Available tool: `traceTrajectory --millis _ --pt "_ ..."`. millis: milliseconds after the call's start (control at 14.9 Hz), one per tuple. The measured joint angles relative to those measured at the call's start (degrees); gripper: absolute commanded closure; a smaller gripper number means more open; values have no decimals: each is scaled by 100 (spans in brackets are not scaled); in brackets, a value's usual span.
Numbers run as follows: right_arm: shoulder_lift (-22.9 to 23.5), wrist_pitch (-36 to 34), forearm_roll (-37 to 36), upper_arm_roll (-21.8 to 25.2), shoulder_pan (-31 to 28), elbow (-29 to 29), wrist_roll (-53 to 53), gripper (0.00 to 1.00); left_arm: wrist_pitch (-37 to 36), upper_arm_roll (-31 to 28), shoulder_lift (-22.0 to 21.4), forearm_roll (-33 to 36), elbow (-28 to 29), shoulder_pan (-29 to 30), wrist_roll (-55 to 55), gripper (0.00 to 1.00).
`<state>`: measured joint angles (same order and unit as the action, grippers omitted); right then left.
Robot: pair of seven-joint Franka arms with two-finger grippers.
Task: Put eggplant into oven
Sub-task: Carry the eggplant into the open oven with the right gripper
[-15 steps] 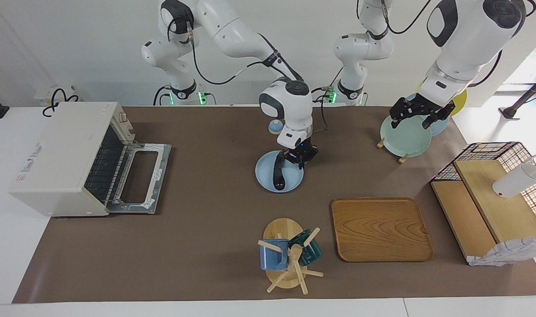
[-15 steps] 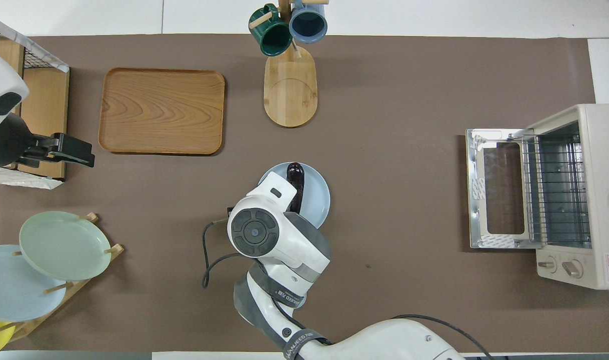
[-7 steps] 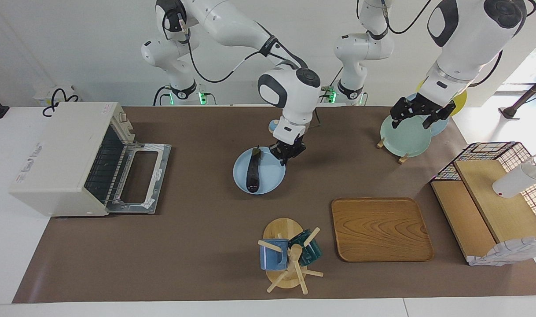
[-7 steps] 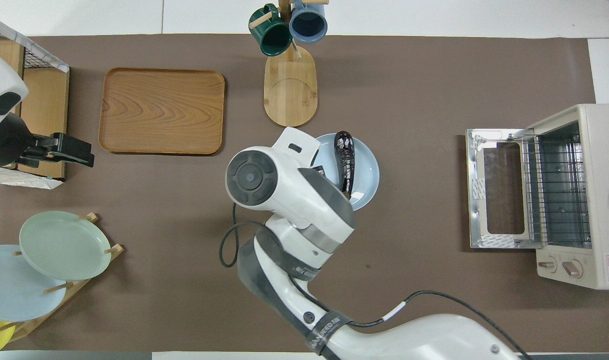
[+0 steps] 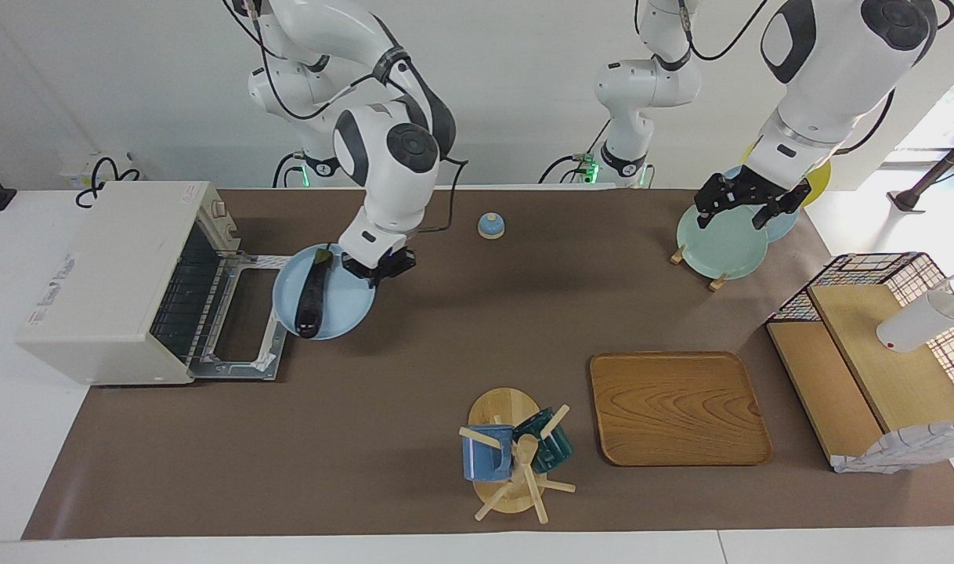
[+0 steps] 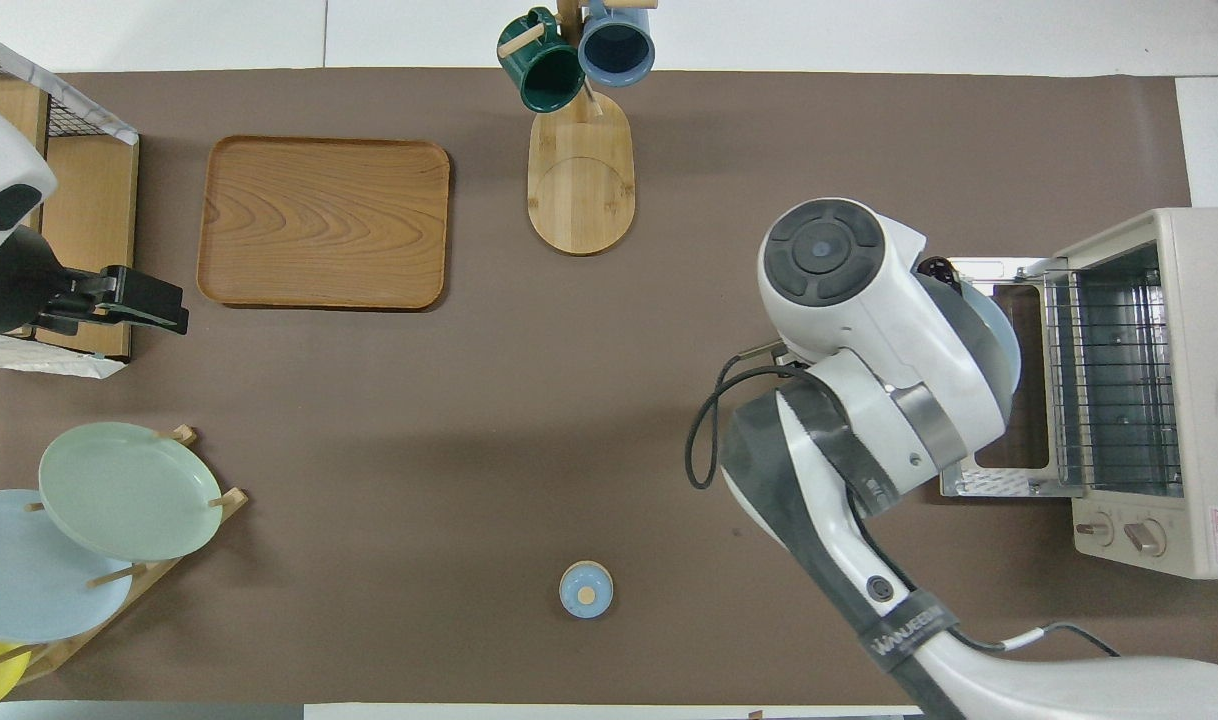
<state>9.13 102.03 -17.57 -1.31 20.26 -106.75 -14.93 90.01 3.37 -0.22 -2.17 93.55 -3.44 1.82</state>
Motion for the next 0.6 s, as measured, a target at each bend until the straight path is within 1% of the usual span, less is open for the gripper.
traceTrajectory --millis 134,201,269,403,604 --pt "-186 115 -30 1 -601 -336 666 100 0 0 0 0 0 0 0 0" --pt "-232 279 -41 8 -874 -465 963 100 0 0 0 0 0 0 0 0" --pt "-263 420 -125 15 -1050 -592 1158 100 0 0 0 0 0 0 0 0" --pt "-298 545 -465 12 -1243 -799 1432 100 0 0 0 0 0 0 0 0" --pt "-326 749 -568 4 -1570 -914 2002 100 0 0 0 0 0 0 0 0"
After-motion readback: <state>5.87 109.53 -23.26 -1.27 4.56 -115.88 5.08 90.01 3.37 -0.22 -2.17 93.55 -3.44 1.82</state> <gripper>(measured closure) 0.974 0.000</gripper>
